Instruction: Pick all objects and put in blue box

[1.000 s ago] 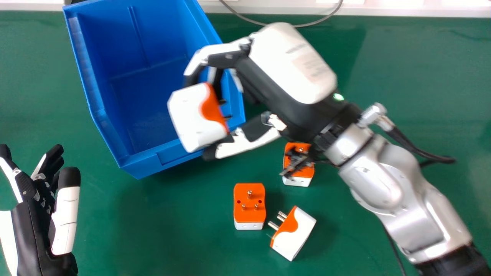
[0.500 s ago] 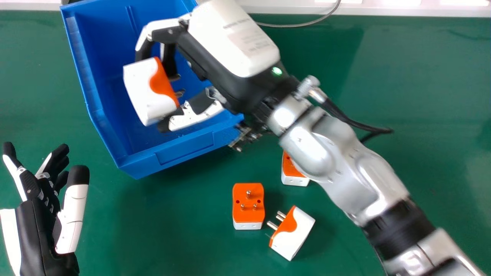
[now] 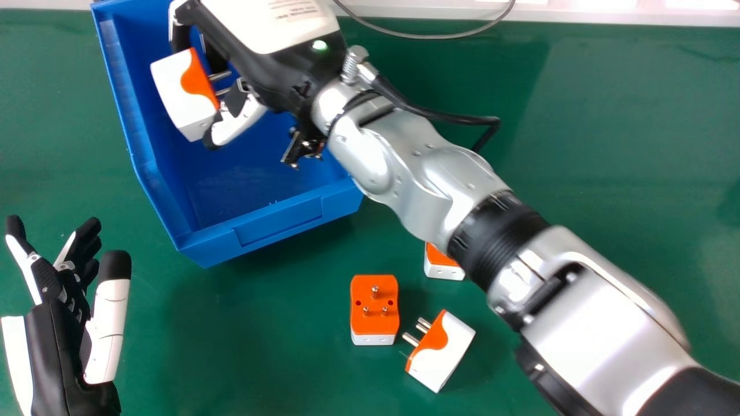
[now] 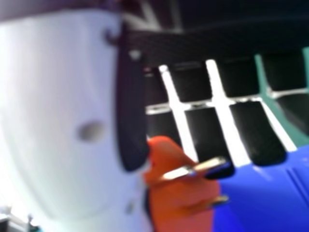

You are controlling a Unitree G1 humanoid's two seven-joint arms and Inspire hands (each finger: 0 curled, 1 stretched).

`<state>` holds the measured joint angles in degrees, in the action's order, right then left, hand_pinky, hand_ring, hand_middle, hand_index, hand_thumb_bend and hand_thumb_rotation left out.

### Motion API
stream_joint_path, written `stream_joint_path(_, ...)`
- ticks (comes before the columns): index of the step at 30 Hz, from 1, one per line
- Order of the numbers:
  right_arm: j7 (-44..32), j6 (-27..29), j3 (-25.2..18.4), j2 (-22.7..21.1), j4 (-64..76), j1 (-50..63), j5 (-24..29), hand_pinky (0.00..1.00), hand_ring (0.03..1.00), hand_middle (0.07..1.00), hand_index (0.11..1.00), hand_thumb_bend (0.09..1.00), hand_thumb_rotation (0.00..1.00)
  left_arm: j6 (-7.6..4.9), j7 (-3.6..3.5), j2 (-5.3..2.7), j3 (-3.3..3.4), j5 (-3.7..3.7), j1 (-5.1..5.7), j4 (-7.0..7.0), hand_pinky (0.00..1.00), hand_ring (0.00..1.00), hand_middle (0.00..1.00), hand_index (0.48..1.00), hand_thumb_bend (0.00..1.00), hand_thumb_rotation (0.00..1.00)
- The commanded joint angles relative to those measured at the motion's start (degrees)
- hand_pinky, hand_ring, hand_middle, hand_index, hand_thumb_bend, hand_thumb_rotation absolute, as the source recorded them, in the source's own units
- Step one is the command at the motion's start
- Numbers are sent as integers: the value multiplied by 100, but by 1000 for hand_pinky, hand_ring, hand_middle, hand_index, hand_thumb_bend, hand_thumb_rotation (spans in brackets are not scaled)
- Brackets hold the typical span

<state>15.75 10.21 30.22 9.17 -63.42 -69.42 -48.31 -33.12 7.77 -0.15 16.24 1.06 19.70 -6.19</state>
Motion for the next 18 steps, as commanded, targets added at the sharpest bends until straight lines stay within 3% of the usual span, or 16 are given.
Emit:
stream_joint_path(1,189,-4,46,126,-175,-434,75,291,421,515,520,489,40,-31,32,-12,1,-8,62,139,899,880,864,879,929,837)
stream_joint_path(7,-77,-223,60,356,-610,-614,295,298,426,521,519,490,25,-50,34,-37,-26,-30,51,140,899,880,864,879,931,837)
stream_joint_path(12,-486,-446,-92,435,-597,-608,672,321,443,542,508,490,10,-101,-2,-36,-10,-94,7,86,903,881,865,880,923,837)
stream_joint_path(13,-534,-456,-67,434,-592,-610,695,439,568,626,582,480,48,-107,-4,-32,-7,-102,-1,77,906,882,866,882,919,837)
stream_joint_path(15,-524,-441,22,415,-571,-599,658,569,704,754,709,460,114,-124,-12,-19,2,-124,-15,51,909,883,867,883,916,836)
stream_joint_path(18,-397,-444,185,391,-568,-595,525,843,936,949,929,433,212,-128,-18,-17,-2,-135,-10,59,914,886,869,886,913,838)
